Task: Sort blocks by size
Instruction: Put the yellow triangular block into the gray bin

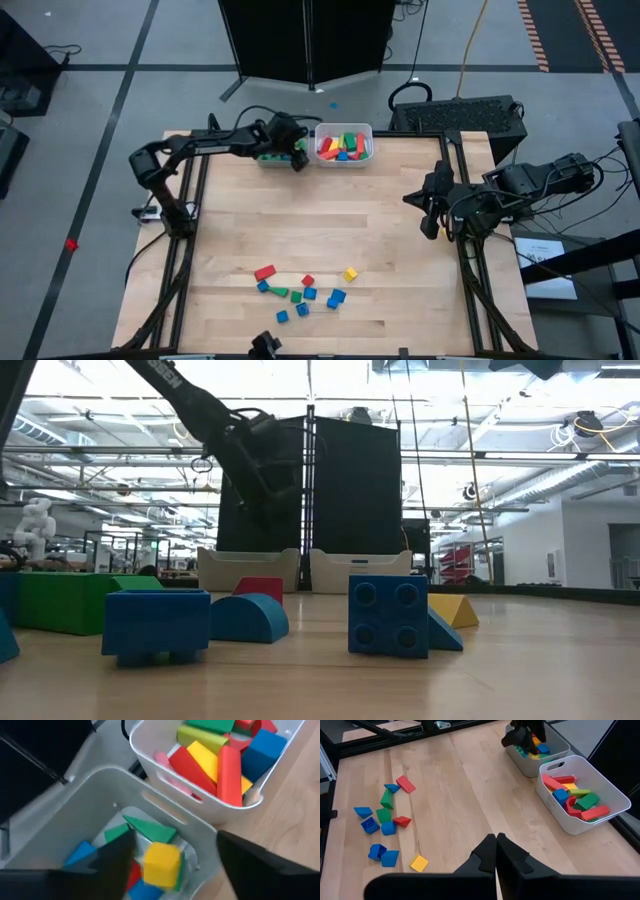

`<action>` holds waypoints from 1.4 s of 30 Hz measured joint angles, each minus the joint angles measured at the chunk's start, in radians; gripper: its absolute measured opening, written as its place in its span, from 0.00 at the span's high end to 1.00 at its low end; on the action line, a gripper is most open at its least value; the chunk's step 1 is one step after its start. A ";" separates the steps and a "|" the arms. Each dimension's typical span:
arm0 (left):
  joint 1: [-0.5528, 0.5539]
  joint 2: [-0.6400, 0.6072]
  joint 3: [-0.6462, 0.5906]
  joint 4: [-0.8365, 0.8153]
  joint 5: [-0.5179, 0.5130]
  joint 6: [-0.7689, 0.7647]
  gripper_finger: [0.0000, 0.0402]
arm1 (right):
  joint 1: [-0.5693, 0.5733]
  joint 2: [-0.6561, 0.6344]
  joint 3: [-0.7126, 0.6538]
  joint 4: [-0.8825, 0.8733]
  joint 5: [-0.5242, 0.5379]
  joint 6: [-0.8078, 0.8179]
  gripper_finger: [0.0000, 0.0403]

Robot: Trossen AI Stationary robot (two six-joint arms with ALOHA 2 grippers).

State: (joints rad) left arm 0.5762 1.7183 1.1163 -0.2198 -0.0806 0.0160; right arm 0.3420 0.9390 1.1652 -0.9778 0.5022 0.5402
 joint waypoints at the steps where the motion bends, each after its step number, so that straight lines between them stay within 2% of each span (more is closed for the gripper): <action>1: 0.000 0.004 0.000 -0.008 0.003 -0.011 0.25 | 0.000 0.000 0.000 0.000 0.000 -0.001 1.00; 3: -0.001 0.005 -0.001 -0.015 0.028 -0.046 0.17 | 0.000 0.000 0.000 0.000 0.000 -0.001 1.00; 6: -0.007 0.000 0.000 -0.008 0.102 -0.095 0.12 | 0.000 0.000 0.000 0.000 0.000 -0.002 1.00; 9: -0.023 0.000 0.000 0.005 0.315 -0.184 0.12 | 0.000 0.000 0.000 0.000 0.000 -0.006 1.00; 12: -0.100 -0.002 0.000 0.012 0.494 -0.218 0.11 | 0.000 0.000 0.000 -0.001 0.000 -0.006 1.00; 15: -0.232 -0.001 0.000 0.002 0.517 -0.158 0.11 | 0.000 0.000 0.000 0.000 0.000 -0.006 1.00; 17: -0.332 -0.001 0.000 0.010 0.483 -0.066 0.11 | 0.000 0.000 0.000 0.000 0.000 -0.006 1.00; 19: -0.427 0.016 0.000 0.053 0.399 0.028 0.11 | 0.000 0.000 0.000 0.000 0.000 -0.006 1.00; 22: -0.534 0.058 0.000 0.151 0.284 0.066 0.11 | 0.000 0.000 0.000 0.000 -0.001 -0.005 1.00; 26: -0.598 0.143 0.001 0.329 0.226 -0.059 0.11 | 0.000 0.000 0.000 0.004 -0.001 0.001 1.00; 28: -0.621 0.192 0.001 0.396 0.158 -0.156 0.11 | 0.000 0.000 0.000 0.004 -0.001 0.010 1.00; 31: -0.654 0.247 0.004 0.432 0.052 -0.340 0.11 | 0.000 0.000 0.000 0.004 -0.001 0.023 1.00; 33: -0.680 0.271 0.014 0.424 0.036 -0.421 0.11 | 0.000 0.000 0.000 0.004 -0.002 0.024 1.00; 37: -0.766 0.287 0.065 0.421 -0.024 -0.453 0.11 | 0.000 0.000 0.000 0.007 -0.002 0.023 1.00; 42: -0.851 0.287 0.095 0.363 -0.210 -0.456 0.11 | 0.000 0.000 0.000 0.008 -0.002 0.041 1.00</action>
State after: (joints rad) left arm -0.2746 2.0055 1.2117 0.1433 -0.2909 -0.4396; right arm 0.3422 0.9390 1.1652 -0.9695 0.5007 0.5815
